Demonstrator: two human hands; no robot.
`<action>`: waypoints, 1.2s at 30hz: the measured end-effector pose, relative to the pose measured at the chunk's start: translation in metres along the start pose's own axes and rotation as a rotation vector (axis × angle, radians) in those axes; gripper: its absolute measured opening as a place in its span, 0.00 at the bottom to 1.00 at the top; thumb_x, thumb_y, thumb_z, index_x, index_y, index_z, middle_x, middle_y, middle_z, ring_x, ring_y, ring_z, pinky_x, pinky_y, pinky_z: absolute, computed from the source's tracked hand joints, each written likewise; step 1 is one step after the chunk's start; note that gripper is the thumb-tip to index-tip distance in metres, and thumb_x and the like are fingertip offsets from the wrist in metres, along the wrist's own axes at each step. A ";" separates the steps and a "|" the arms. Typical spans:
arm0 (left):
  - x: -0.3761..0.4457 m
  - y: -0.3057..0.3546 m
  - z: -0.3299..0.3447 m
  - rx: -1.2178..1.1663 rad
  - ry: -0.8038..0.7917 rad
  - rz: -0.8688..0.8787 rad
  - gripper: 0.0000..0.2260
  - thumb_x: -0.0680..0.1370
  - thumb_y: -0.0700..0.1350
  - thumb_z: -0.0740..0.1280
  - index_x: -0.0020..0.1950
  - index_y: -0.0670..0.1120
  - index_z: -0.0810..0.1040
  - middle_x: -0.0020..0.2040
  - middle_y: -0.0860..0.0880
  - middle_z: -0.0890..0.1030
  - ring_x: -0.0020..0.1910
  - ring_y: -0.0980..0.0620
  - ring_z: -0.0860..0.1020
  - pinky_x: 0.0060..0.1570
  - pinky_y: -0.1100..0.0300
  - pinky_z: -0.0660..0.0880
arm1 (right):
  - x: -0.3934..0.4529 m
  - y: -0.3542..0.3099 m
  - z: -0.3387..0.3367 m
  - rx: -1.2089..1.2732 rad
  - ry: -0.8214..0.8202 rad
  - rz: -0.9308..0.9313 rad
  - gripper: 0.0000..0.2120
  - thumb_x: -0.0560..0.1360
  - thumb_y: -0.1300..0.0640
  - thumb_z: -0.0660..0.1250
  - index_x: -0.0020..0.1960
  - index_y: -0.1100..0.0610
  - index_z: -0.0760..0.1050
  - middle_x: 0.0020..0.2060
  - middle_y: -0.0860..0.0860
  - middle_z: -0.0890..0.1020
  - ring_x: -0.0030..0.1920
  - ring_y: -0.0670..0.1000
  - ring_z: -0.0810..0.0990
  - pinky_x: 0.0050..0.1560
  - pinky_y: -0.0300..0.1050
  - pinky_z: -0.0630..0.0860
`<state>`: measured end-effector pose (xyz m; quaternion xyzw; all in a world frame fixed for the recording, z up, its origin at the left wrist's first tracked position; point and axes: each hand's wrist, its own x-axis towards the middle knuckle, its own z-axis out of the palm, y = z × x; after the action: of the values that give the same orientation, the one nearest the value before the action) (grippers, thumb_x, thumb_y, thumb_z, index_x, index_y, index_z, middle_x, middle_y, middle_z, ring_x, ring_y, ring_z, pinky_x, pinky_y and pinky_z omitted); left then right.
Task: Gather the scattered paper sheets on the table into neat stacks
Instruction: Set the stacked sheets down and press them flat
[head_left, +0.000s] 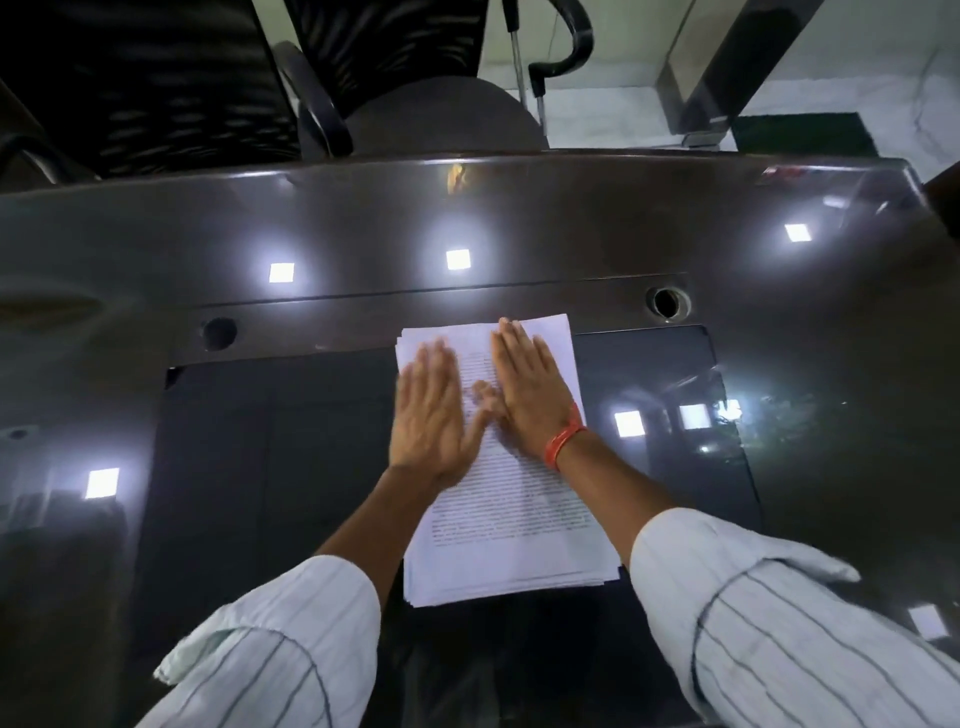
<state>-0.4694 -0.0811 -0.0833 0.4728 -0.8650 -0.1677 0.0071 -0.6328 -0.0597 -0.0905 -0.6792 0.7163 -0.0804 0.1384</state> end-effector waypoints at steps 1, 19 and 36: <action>0.001 -0.001 0.002 -0.001 0.035 -0.088 0.38 0.81 0.66 0.35 0.82 0.42 0.42 0.82 0.43 0.40 0.81 0.44 0.38 0.79 0.44 0.43 | -0.003 -0.001 0.001 -0.026 0.006 -0.017 0.37 0.80 0.39 0.36 0.79 0.63 0.51 0.79 0.59 0.52 0.79 0.56 0.48 0.78 0.54 0.46; 0.029 0.001 -0.013 0.154 0.007 -0.058 0.31 0.83 0.61 0.42 0.82 0.45 0.51 0.83 0.43 0.50 0.81 0.41 0.47 0.78 0.38 0.44 | -0.006 0.005 -0.009 -0.130 -0.083 -0.093 0.39 0.79 0.37 0.30 0.79 0.63 0.50 0.79 0.58 0.52 0.79 0.55 0.47 0.78 0.57 0.50; 0.042 -0.001 -0.023 0.239 0.039 -0.082 0.27 0.84 0.57 0.47 0.80 0.45 0.56 0.79 0.43 0.60 0.78 0.41 0.58 0.77 0.36 0.44 | -0.006 0.002 -0.001 -0.146 -0.030 0.008 0.36 0.81 0.36 0.43 0.80 0.59 0.48 0.79 0.57 0.49 0.79 0.56 0.45 0.78 0.57 0.46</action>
<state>-0.4879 -0.1224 -0.0676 0.5083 -0.8586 -0.0545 -0.0392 -0.6343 -0.0538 -0.0896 -0.6858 0.7207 -0.0171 0.0995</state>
